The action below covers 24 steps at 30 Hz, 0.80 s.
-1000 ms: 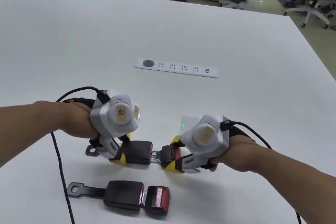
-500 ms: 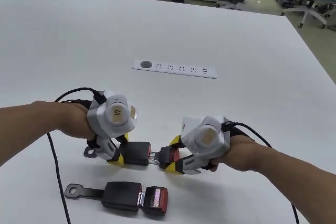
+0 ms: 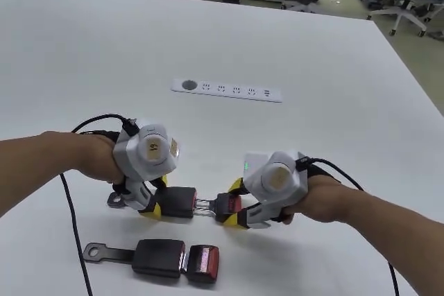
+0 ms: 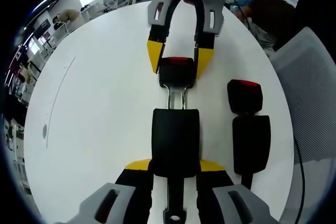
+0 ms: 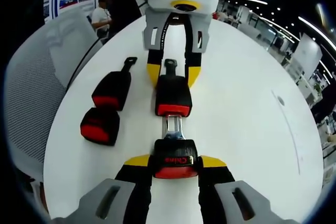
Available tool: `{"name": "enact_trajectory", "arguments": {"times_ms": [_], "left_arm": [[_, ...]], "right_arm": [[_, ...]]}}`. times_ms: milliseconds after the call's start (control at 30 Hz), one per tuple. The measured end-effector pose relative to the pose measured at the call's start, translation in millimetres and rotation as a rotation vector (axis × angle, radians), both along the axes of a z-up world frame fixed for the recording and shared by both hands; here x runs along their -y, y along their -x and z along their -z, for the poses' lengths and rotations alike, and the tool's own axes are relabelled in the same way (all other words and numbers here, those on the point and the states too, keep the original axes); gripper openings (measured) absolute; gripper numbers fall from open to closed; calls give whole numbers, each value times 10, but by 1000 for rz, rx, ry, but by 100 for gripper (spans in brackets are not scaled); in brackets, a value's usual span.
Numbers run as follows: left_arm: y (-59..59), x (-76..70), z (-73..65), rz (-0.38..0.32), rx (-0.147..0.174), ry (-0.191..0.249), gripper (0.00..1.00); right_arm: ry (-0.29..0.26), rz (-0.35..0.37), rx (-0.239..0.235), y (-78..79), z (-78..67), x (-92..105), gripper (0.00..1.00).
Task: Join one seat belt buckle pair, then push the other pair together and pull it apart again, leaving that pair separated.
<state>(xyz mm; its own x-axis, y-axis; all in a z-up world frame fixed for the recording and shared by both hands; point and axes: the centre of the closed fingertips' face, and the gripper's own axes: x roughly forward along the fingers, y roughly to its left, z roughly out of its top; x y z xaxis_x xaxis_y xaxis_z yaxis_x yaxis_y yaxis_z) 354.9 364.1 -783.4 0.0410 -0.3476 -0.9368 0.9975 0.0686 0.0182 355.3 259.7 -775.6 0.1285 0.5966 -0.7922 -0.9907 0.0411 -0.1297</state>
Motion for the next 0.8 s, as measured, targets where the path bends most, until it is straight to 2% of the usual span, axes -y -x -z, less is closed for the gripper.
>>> {"name": "enact_trajectory", "arguments": {"times_ms": [800], "left_arm": [[20, 2, -19, 3, -11, -13, 32]], "right_arm": [[54, -11, -5, 23, -3, 331, 30]]}}
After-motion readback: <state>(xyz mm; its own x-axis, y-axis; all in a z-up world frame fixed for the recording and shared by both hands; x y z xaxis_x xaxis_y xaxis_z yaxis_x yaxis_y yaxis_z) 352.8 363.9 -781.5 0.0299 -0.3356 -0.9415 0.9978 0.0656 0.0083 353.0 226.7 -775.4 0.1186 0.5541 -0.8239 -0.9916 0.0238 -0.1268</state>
